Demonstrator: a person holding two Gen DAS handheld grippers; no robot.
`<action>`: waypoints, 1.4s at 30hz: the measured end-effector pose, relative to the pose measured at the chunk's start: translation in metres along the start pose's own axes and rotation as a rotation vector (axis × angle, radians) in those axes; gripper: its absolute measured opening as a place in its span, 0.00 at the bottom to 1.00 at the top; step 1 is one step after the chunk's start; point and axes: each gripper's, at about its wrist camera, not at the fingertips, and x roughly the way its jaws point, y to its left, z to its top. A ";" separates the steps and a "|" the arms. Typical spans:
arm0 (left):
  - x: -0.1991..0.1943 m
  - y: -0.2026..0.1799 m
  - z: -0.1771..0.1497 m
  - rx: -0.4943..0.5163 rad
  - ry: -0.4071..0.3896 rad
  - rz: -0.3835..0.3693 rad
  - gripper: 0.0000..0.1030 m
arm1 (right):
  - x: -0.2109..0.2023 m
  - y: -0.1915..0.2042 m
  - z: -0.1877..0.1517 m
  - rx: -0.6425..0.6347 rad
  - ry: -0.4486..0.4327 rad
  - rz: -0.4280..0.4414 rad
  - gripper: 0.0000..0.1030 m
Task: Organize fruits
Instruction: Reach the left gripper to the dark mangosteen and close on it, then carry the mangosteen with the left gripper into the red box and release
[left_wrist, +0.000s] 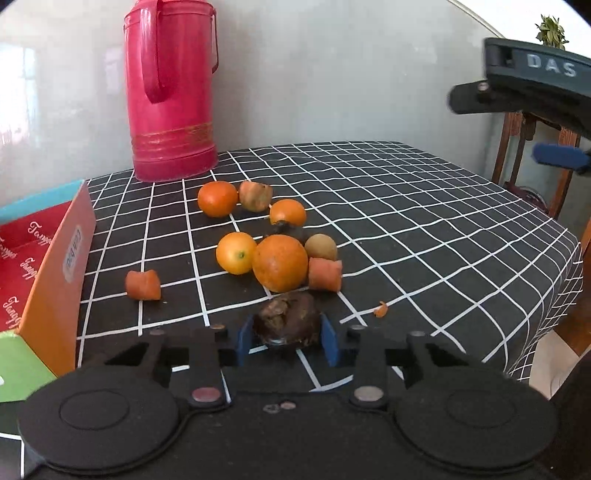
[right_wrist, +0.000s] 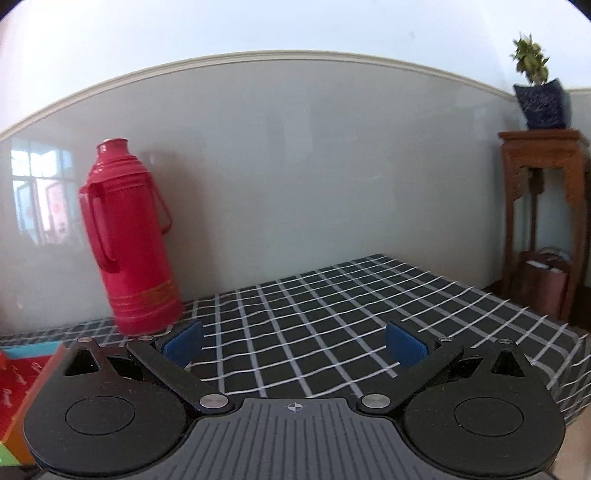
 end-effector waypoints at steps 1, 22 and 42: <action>-0.001 -0.001 -0.001 0.005 -0.006 0.005 0.28 | 0.002 0.000 -0.005 0.000 -0.002 0.007 1.00; -0.063 0.131 0.009 -0.350 -0.136 0.499 0.28 | 0.011 0.053 -0.028 -0.057 0.125 0.212 1.00; -0.086 0.179 -0.004 -0.481 -0.091 0.608 0.66 | 0.037 0.164 -0.074 -0.378 0.262 0.515 1.00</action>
